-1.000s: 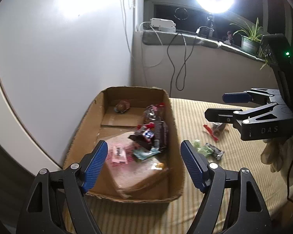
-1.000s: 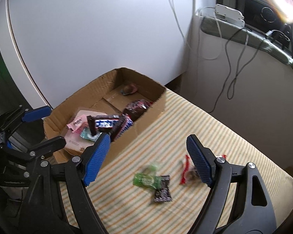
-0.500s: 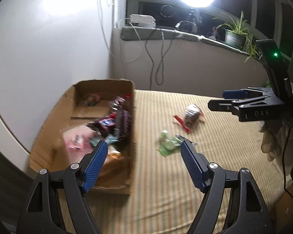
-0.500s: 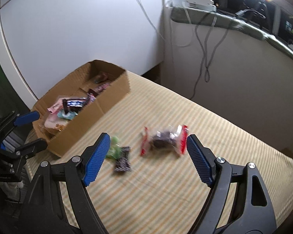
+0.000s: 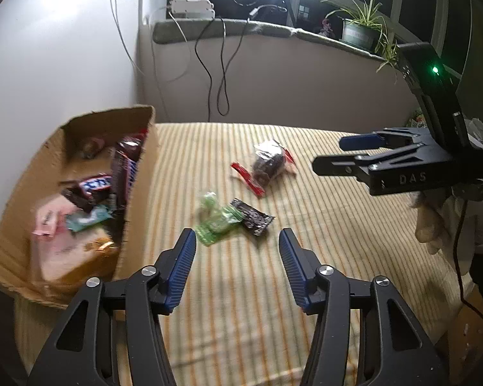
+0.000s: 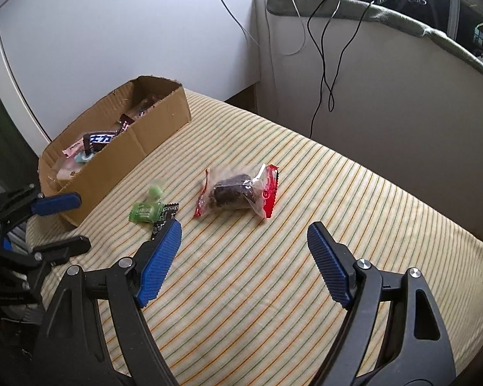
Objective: Organize snacks
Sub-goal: 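Move both grippers back over the bed toward the green candy and black packet, then grasp the black packet with the left gripper while the right grasps the red pastry bag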
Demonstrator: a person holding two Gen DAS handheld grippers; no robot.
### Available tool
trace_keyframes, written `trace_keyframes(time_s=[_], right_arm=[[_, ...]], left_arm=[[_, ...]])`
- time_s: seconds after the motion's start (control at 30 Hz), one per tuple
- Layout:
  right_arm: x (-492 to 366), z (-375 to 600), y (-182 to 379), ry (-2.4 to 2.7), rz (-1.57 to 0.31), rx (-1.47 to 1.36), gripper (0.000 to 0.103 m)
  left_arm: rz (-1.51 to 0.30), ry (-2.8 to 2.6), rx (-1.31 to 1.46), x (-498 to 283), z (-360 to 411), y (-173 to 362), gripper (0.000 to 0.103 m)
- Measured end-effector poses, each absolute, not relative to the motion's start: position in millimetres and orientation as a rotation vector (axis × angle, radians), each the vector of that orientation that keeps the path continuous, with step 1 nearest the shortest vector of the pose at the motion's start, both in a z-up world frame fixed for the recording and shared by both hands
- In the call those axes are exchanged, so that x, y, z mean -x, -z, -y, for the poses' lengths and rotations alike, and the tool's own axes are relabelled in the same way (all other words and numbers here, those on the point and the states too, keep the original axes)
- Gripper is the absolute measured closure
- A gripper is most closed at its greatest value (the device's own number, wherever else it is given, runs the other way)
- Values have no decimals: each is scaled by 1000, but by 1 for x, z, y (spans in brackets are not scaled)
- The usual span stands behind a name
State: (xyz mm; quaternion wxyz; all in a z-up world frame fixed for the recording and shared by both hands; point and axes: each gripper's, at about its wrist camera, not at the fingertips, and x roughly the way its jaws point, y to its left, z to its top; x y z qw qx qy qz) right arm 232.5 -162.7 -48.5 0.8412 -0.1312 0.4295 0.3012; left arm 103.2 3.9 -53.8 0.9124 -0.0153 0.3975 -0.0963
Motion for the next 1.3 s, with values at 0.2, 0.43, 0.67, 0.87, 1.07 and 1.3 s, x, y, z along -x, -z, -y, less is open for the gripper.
trace_keyframes(time_s=[0.2,0.43,0.67,0.87,1.07,1.3], right_arm=[[-251,152,54,-666,-931,243,20],[-273,127,73,-668,-977,248,20],[-289,115,89,-656,-1007,257,20],[-300,113,101,-646,-1035,251,20],[-300,104,108,-646,-1029,282,20],[-295,108,108,-628,-1018,303,31]], left_arm=[[-879,238,68,-116,3,69,60],[-948,263,128,-137,11,88,60],[-969,231,137,-157,14,98,59],[-976,205,126,-170,20,103,59],[-978,188,108,-180,18,105,60],[-971,189,99,-173,21,101,72]])
